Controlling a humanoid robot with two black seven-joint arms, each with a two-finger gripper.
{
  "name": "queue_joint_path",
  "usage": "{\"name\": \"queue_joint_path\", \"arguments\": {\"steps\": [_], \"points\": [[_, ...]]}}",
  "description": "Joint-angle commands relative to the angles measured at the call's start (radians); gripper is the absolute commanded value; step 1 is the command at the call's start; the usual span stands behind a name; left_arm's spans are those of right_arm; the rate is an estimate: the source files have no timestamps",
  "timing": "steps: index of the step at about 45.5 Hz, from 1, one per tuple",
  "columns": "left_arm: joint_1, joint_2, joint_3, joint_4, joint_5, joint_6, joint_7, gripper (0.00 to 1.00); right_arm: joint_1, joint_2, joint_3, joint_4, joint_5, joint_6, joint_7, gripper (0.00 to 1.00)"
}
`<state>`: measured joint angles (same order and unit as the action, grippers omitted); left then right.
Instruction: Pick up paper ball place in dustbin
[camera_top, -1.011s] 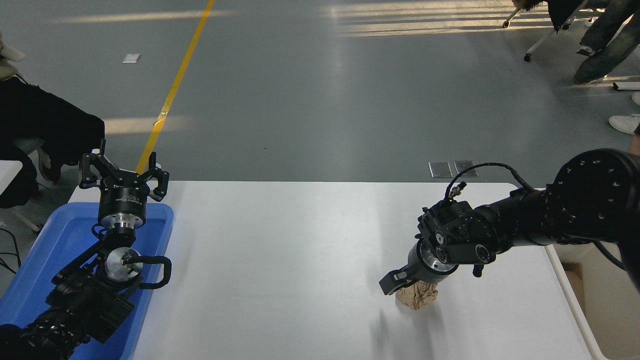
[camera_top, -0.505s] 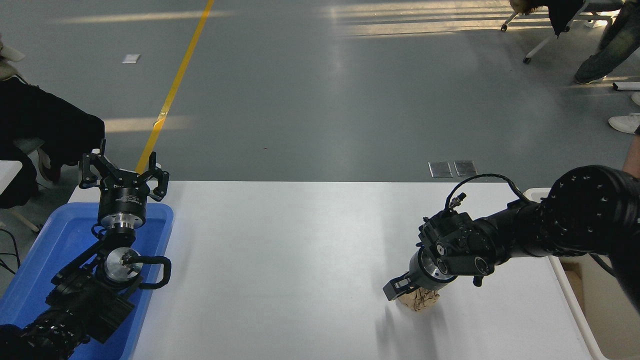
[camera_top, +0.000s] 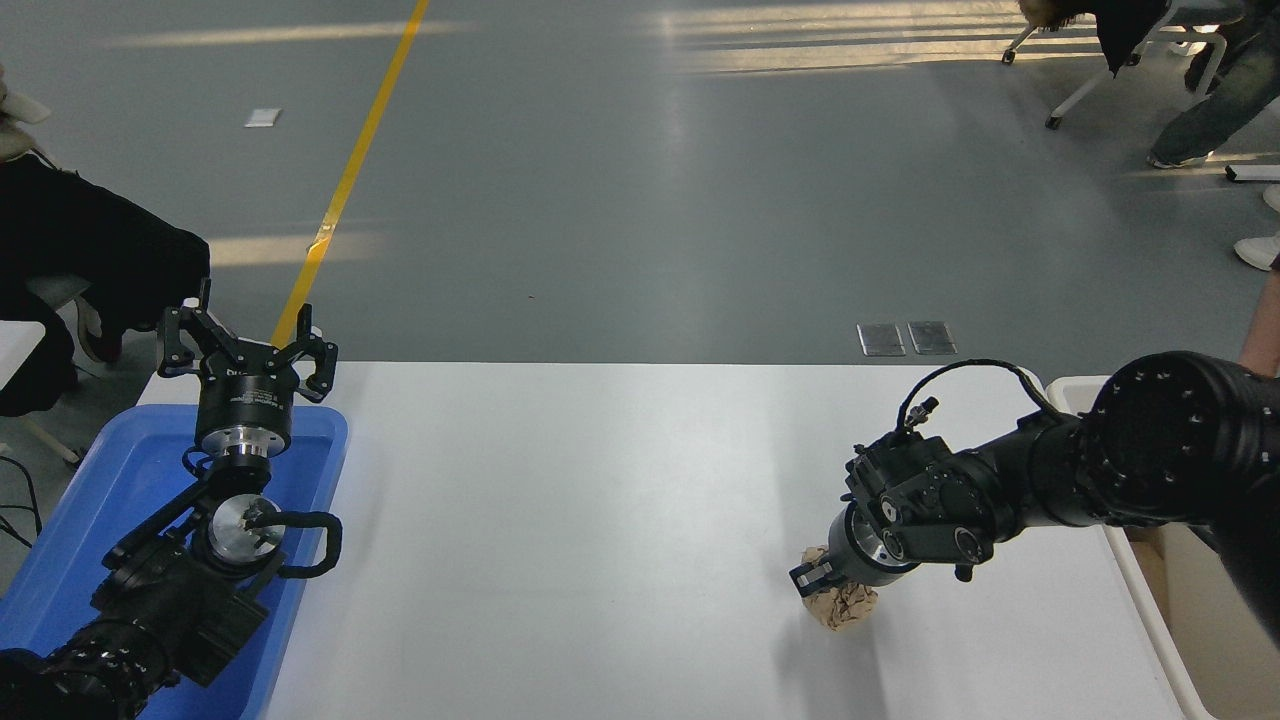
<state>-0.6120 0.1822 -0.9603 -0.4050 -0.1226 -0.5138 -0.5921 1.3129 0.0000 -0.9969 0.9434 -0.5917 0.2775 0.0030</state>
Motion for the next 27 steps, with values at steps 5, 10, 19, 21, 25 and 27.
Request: {"name": "queue_joint_path", "arguments": {"steps": [5,10,19,21,25,27], "points": [[0.000,-0.001,0.000,0.000,0.001,0.000,0.000,0.99,0.041,-0.009,-0.025,0.017,0.006,0.020,0.003,0.00],[0.000,0.000,0.000,0.000,0.001,0.000,0.000,0.99,0.149,-0.072,-0.037,0.099,0.018,0.029,0.003,0.00],[0.000,0.000,0.000,0.000,0.001,-0.002,0.000,0.99,0.486,-0.254,-0.069,0.382,0.105,0.112,0.005,0.00],[0.000,0.000,0.000,0.000,0.003,-0.002,0.002,0.99,0.649,-0.288,-0.116,0.463,0.150,0.156,0.014,0.00],[0.001,0.000,0.000,0.000,0.001,-0.002,0.002,0.99,0.830,-0.304,-0.180,0.518,0.190,0.236,0.058,0.00],[0.000,0.000,0.000,0.000,0.001,-0.002,0.000,0.99,0.917,-0.302,-0.203,0.523,0.216,0.290,0.097,0.00]]}}
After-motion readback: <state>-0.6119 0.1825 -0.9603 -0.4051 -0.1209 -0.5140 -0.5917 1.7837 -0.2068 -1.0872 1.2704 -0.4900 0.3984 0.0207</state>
